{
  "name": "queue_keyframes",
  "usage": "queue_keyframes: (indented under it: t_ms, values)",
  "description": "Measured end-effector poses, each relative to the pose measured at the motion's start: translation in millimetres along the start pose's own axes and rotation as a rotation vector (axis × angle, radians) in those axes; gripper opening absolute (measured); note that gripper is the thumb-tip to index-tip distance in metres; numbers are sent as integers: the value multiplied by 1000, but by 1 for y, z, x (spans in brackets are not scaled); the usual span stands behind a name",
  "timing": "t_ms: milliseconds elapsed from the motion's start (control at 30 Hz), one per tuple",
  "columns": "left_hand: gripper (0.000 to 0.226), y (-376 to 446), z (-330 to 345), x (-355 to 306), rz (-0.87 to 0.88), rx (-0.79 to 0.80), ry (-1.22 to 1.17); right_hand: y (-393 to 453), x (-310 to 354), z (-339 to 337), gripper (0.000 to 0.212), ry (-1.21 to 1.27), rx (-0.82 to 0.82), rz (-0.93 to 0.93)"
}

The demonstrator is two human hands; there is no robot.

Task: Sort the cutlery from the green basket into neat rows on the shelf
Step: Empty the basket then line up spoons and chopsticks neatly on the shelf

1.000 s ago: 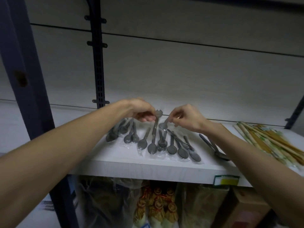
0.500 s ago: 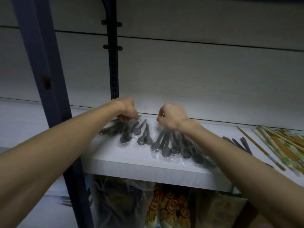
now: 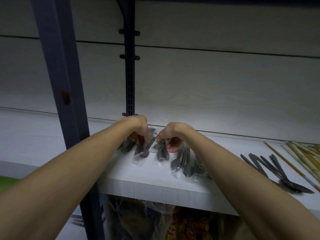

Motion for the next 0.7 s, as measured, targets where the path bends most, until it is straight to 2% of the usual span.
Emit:
queue_keyframes:
  t_ms: [167,400,567,700]
  values:
    - [22,2,5,-9,30,24,-87,-7,1,-1,19,-75,-20,-28]
    - [48,0,12,-23,82,100,-128,-15,-18,-16,11,117,-48,-95]
    - [37,2,17,-28,73,128,-151,-21,-43,-39,11,185,-85,-105]
    - [27,1,10,-47,124,45,-84,-32,-66,-54,14,161,-86,-96]
Point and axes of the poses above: each hand's wrist, its own y-axis towards the middle knuckle, its own z-axis out of the palm, x = y × z, the point moved 4 cm from there along y, towards the middle knuckle, and after that the axes turned 14 degrees about z, right-handed, at the moved point
